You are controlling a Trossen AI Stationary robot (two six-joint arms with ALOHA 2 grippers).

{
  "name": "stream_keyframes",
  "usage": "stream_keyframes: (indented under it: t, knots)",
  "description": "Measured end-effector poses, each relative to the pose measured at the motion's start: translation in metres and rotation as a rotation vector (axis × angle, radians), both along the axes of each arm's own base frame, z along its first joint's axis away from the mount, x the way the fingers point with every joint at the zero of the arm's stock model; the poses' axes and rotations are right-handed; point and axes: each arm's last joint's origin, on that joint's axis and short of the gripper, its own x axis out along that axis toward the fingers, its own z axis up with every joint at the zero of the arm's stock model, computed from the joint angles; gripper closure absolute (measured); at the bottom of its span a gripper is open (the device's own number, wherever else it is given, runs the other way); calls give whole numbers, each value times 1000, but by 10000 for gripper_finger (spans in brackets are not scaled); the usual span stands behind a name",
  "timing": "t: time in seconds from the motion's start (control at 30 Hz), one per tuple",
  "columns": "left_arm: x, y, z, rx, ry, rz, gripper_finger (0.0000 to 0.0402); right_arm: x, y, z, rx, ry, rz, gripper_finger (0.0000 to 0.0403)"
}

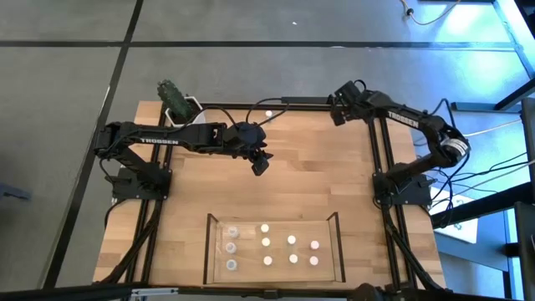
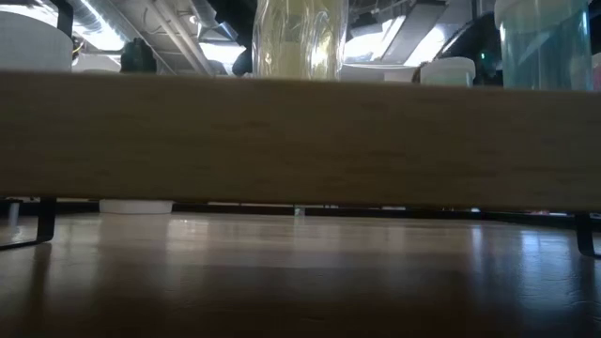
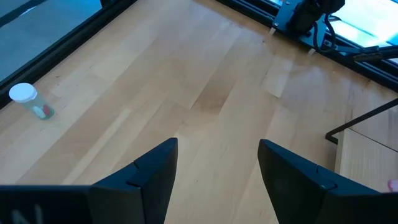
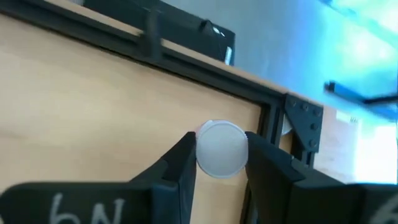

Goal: Pick and place medicine bottles onto shelf by color
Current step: Put the pink pill bottle on the shelf aligned with the other pink pill bottles

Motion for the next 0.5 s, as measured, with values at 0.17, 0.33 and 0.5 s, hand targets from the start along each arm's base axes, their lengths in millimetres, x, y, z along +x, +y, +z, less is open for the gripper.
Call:
stream_keyframes:
  t: [0.17, 0.33, 0.5]
  knots:
    - [0, 0, 0, 0, 1, 0, 185, 12, 20, 34, -9, -1, 103, 284]
    - [-1, 0, -1, 6, 18, 1, 185, 21, 53, 68, -32, -52, 227, 284]
    - [-1, 1, -1, 60, 33, -19, 185, 27, 88, 91, -30, -168, 389, 284]
